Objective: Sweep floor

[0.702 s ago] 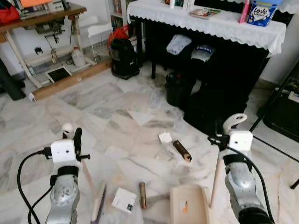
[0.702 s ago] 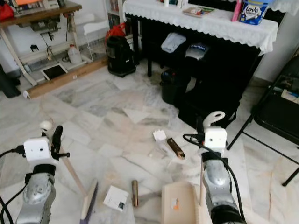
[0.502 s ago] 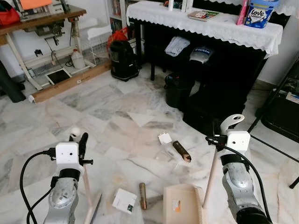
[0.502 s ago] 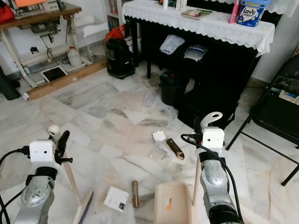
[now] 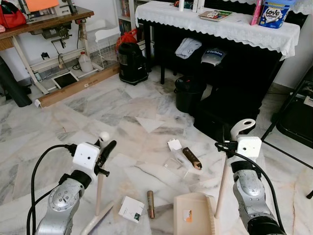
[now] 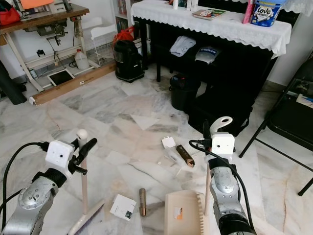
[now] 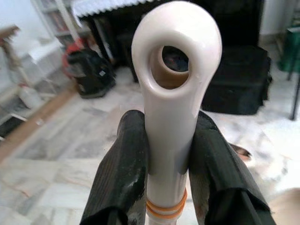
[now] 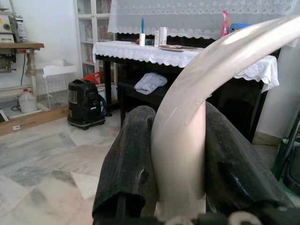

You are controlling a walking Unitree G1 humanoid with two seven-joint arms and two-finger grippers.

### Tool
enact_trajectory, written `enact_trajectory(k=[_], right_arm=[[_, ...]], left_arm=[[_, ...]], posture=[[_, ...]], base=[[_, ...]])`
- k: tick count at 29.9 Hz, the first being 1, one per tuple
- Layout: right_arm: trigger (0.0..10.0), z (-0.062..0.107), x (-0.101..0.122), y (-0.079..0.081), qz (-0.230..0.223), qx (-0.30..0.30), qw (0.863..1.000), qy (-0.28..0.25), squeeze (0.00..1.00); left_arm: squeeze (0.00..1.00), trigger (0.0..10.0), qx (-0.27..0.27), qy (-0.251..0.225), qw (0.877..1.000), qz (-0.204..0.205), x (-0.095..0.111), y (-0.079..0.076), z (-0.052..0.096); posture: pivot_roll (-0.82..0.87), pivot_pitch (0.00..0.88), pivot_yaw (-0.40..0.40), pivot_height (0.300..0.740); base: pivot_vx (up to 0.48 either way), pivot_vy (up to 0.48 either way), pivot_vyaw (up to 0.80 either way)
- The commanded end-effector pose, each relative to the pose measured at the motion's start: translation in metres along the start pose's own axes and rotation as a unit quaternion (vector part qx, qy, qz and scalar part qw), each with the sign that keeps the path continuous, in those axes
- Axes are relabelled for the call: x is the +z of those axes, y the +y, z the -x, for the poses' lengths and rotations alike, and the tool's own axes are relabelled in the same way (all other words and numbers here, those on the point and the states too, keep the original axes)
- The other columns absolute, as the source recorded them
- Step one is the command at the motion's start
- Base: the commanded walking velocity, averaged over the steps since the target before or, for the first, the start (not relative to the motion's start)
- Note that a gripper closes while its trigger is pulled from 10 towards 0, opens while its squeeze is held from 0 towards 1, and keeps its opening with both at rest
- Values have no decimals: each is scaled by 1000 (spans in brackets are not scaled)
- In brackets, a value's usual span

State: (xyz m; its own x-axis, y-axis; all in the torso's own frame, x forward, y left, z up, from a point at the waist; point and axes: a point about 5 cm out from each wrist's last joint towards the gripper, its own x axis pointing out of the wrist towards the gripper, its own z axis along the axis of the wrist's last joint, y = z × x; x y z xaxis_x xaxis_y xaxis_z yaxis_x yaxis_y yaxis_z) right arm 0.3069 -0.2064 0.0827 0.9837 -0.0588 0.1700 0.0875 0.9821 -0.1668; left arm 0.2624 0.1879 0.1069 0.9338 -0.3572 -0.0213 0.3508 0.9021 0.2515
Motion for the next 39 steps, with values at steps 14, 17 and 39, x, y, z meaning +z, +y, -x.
enact_trajectory(k=[14,17,39], right_arm=[[10000,-5,6,-4,1,-10,1000,-14,0],[10000,-5,6,-3,1,-10,1000,-13,0],[10000,0,4,-8,5,-16,1000,-11,0]], left_arm=[[0,10000,-143,39,989,25,14,-15,0],[0,10000,-135,38,989,56,10,-16,-2],[0,10000,20,-29,996,83,14,-11,-21]], posture=[[14,0,37,740],[13,0,38,740],[2,0,36,740]], base=[[0,0,0],[0,0,0],[0,0,0]])
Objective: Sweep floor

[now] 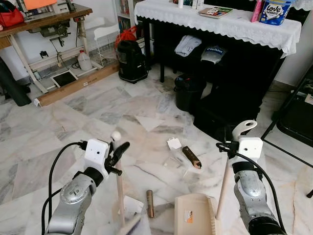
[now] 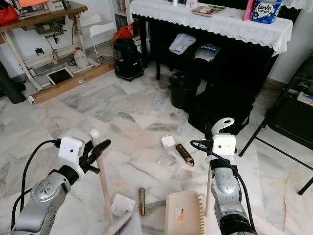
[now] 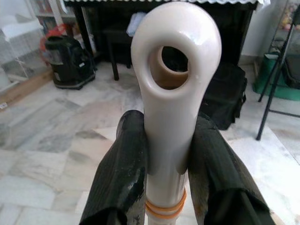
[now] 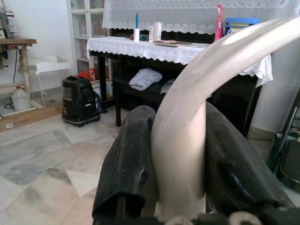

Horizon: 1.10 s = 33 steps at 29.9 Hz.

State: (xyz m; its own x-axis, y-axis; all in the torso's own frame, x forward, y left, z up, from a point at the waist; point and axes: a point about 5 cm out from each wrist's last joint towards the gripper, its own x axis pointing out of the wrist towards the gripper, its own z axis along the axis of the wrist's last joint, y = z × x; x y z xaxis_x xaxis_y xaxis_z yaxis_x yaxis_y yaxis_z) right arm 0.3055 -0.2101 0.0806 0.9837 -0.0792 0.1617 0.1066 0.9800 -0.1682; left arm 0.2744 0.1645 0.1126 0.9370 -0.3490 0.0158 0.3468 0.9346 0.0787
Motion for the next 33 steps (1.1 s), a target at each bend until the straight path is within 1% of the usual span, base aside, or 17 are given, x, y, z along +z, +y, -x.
enact_trajectory(k=[1,5,8,10,11,12,14,20,22,26,29,33], right_arm=[[10000,-2,6,-4,2,-7,1000,-17,0],[10000,-1,6,-4,2,-7,1000,-17,0],[10000,-1,6,-4,2,-7,1000,-17,0],[10000,-1,6,-4,2,-7,1000,-17,0],[10000,-1,6,-5,2,-6,1000,-17,0],[10000,-2,6,-5,2,-6,1000,-17,0],[10000,-2,6,-5,2,-6,1000,-17,0],[10000,-2,6,-4,1,-7,1000,-17,0],[10000,-2,6,-4,1,-7,1000,-16,0],[10000,-2,6,-4,1,-8,1000,-16,0],[10000,-2,6,-5,2,-9,1000,-16,0],[10000,-1,6,-5,2,-9,1000,-17,0]], left_arm=[[0,10000,14,-14,1000,-6,4,4,-1],[0,10000,28,-19,999,-14,3,6,-2],[0,10000,28,-17,999,-14,2,6,-2],[0,10000,19,-11,1000,-9,1,6,-1],[0,10000,3,-2,1000,-9,-1,5,2],[0,10000,-1,2,1000,-9,-1,5,3],[0,10000,1,5,1000,-20,-2,8,5],[0,10000,2,13,1000,-26,-3,13,7],[0,10000,-12,35,999,-30,-10,13,8],[0,10000,-22,57,998,-34,-18,11,10],[0,10000,-53,92,994,-30,-29,4,14],[0,10000,-41,96,994,-45,-33,5,15]], posture=[[-1,0,36,740],[-1,0,35,740],[-1,0,35,740],[1,0,33,740],[4,0,32,740],[6,0,32,740],[6,0,32,740],[10,0,32,740],[10,0,32,740],[9,0,33,740],[7,0,35,740],[3,0,36,740]], base=[[0,0,0],[0,0,0],[0,0,0],[0,0,0],[0,0,0],[0,0,0],[0,0,0],[0,0,0],[0,0,0],[0,0,0],[0,0,0],[0,0,0]])
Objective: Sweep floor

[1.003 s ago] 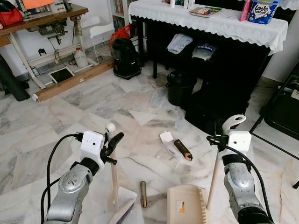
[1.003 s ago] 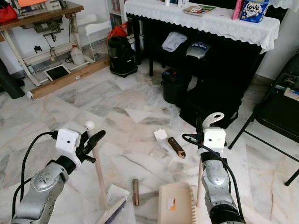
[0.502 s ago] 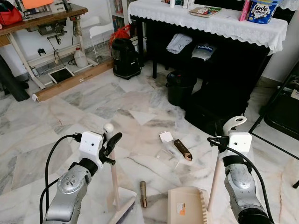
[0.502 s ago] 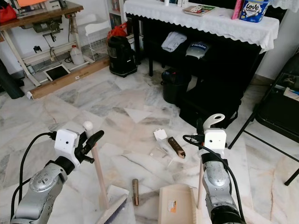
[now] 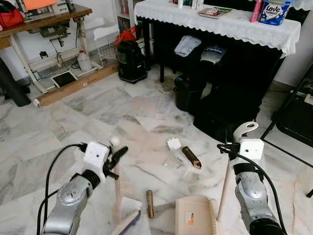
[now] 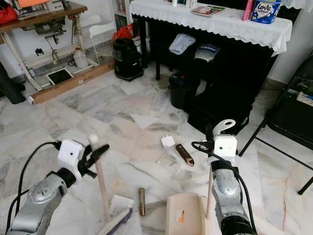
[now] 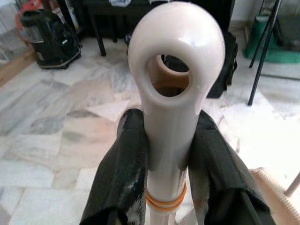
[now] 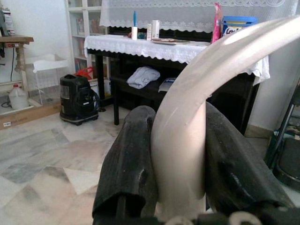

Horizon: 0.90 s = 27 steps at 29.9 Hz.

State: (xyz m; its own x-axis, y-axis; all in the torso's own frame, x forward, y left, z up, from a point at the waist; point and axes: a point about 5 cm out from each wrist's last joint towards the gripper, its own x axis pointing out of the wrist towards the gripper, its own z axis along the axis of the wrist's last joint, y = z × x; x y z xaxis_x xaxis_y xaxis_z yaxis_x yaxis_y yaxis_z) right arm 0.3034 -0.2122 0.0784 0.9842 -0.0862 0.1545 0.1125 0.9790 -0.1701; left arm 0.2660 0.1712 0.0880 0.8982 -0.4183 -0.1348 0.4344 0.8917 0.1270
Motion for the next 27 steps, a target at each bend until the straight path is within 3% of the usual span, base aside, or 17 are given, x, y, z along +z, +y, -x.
enact_trajectory(k=[1,6,16,20,24,27], right_arm=[[10000,-3,8,-3,0,-6,1000,-21,0],[10000,-3,8,-2,0,-5,1000,-22,0],[10000,0,8,-6,4,-6,1000,-24,0],[10000,2,7,-7,4,-6,1000,-23,0],[10000,3,6,-7,4,-5,1000,-21,0],[10000,3,6,-7,4,-5,1000,-21,0]], left_arm=[[0,10000,12,25,999,-22,-8,4,3],[0,10000,57,13,997,-52,-2,13,-3],[0,10000,117,-25,992,-37,3,20,-9],[0,10000,116,-31,992,-24,2,17,-11],[0,10000,68,-23,997,0,-2,4,-14],[0,10000,65,-23,998,-2,-3,2,-15]], posture=[[4,0,36,740],[-5,0,36,740],[-18,0,37,740],[-19,0,35,740],[-18,0,35,740],[-18,0,35,740]], base=[[0,0,0],[0,0,0],[0,0,0],[0,0,0],[0,0,0],[0,0,0]])
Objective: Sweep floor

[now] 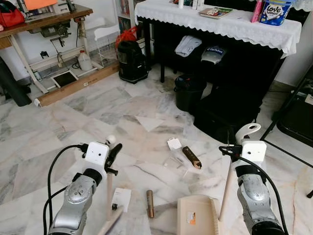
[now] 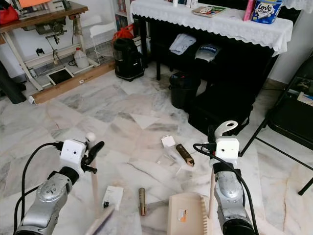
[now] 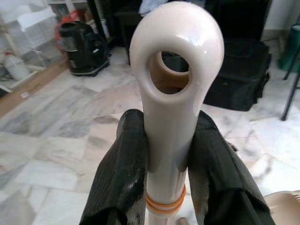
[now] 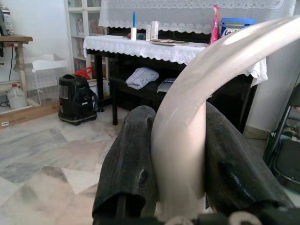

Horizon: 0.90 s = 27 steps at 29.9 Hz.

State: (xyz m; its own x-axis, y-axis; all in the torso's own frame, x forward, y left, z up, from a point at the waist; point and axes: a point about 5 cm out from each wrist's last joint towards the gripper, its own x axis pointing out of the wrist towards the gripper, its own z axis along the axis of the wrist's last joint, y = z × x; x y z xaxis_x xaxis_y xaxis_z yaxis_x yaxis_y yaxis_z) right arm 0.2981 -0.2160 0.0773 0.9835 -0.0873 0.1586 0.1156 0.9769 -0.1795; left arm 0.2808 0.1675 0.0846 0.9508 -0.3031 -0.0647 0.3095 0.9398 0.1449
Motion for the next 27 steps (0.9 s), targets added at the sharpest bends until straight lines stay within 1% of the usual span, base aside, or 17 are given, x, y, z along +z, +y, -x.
enact_trajectory(k=[1,2,4,6,7,9,13,21,24,27], right_arm=[[10000,-2,7,-2,-1,-4,1000,-19,0],[10000,-2,7,-2,-1,-4,1000,-19,0],[10000,-1,7,-1,-2,-4,1000,-19,0],[10000,-1,7,-1,-2,-4,1000,-19,0],[10000,-1,7,-2,-2,-4,1000,-19,0],[10000,-1,7,-2,-2,-5,1000,-20,0],[10000,2,7,-5,1,-9,1000,-19,0],[10000,4,5,-10,5,-15,1000,-17,0],[10000,5,6,-9,3,-17,1000,-17,0],[10000,5,6,-8,3,-16,1000,-16,0]], left_arm=[[0,10000,10,-1,1000,2,0,1,0],[0,10000,18,-5,1000,4,1,1,-1],[0,10000,35,-13,999,-8,5,3,-4],[0,10000,47,-34,998,-16,13,3,-9],[0,10000,47,-40,998,-26,16,2,-10],[0,10000,44,-42,998,-33,17,1,-11],[0,10000,37,-32,996,-73,15,-2,-14],[0,10000,50,-40,995,-74,16,-2,-15],[0,10000,79,-51,993,-75,18,0,-18],[0,10000,93,-55,992,-72,19,0,-21]], posture=[[-19,0,37,740],[-19,0,37,740],[-20,0,39,740],[-22,0,39,740],[-26,0,39,740],[-26,0,39,740],[-36,0,41,740],[-41,0,42,740],[-37,0,39,740],[-33,0,37,740]], base=[[0,0,0],[0,0,0],[0,0,0],[0,0,0],[0,0,0],[0,0,0],[0,0,0],[0,0,0],[0,0,0],[0,0,0]])
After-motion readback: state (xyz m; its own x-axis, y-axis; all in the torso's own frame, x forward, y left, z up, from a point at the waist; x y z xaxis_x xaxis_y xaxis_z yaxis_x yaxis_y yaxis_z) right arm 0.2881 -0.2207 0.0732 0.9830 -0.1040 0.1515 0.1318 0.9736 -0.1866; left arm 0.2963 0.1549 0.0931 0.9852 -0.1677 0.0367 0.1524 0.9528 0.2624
